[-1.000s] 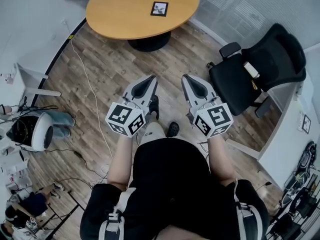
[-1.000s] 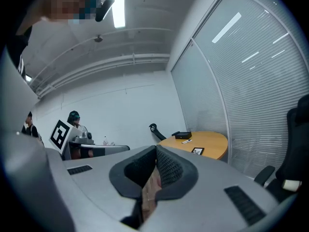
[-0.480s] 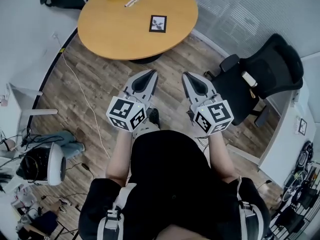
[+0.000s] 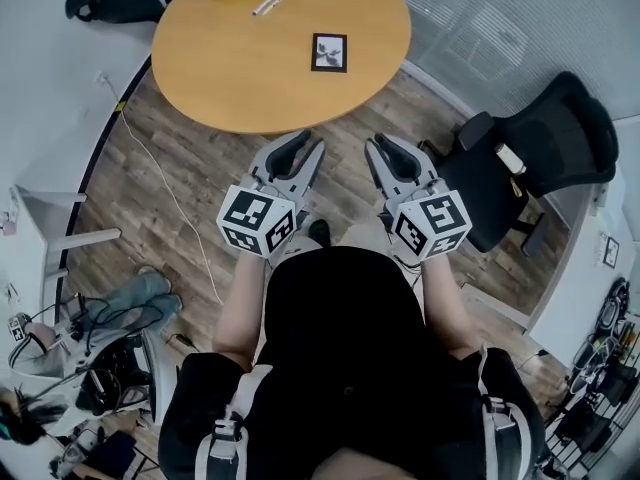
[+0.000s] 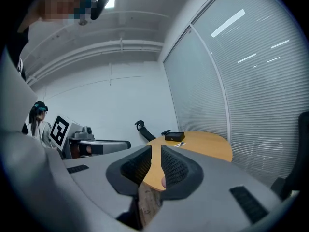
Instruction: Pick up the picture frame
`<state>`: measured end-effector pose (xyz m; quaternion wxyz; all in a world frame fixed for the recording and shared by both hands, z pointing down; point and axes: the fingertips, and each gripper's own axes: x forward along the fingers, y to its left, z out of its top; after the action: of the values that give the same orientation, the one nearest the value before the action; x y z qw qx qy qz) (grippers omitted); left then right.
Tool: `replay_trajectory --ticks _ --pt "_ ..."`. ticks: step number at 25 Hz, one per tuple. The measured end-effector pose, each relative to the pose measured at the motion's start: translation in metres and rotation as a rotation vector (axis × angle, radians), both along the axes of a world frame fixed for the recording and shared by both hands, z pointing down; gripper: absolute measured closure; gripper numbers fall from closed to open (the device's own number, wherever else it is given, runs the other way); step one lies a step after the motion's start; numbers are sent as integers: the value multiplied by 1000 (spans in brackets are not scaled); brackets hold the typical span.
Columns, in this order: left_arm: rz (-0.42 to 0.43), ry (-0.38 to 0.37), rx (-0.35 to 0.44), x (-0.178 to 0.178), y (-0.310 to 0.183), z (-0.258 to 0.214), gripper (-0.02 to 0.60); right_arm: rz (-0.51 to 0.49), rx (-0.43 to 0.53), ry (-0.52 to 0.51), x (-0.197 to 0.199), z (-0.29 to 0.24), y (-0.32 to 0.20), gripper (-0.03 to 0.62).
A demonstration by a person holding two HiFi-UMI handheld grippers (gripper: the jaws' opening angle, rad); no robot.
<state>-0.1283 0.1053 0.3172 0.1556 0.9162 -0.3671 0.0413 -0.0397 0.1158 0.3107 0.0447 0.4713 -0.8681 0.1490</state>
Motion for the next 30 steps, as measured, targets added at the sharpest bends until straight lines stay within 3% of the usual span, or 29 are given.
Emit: replay_trajectory --ticks 9,22,30 --pt "7 4 -50 6 -69 23 446 -7 -44 -23 6 20 -74 484" --pt "-44 -48 -84 31 -250 49 426 -73 -57 -20 28 43 -262 462" --pt "-68 -74 -120 61 -315 78 426 -143 -95 -6 50 69 -330 461"
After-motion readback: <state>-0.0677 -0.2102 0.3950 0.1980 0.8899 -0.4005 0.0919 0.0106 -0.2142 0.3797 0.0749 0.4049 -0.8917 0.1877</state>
